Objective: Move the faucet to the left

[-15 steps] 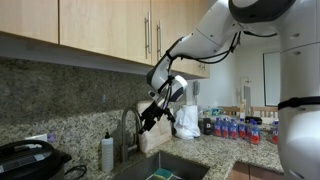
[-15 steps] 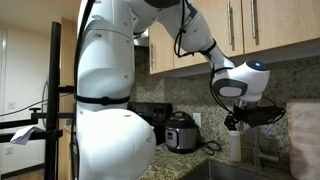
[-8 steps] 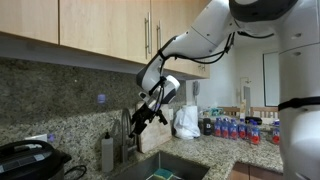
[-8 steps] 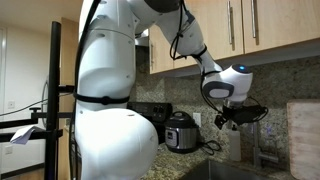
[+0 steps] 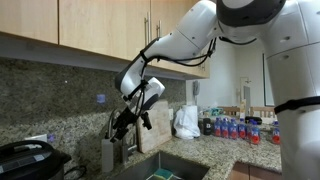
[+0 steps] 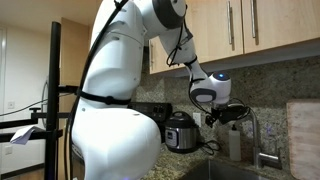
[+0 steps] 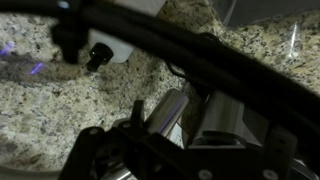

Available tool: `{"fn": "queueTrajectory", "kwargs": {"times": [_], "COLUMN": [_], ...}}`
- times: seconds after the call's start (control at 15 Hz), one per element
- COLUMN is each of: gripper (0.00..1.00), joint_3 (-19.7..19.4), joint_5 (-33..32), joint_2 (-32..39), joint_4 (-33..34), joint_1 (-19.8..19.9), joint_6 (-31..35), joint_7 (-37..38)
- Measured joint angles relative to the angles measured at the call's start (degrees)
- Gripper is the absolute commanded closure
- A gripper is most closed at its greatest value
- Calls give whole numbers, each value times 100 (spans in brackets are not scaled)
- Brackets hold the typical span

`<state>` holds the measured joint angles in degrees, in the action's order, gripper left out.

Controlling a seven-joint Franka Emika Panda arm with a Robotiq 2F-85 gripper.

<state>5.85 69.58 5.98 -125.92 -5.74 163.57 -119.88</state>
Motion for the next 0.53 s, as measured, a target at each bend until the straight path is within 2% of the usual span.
{"fn": "queueTrajectory", "kwargs": {"times": [0.53], "gripper": [0], "joint_3": [80], "joint_5": [202], "joint_2": [222], "joint_4": [270], "joint_1": [-9], "joint_6": [22], "joint_7": [-59]}}
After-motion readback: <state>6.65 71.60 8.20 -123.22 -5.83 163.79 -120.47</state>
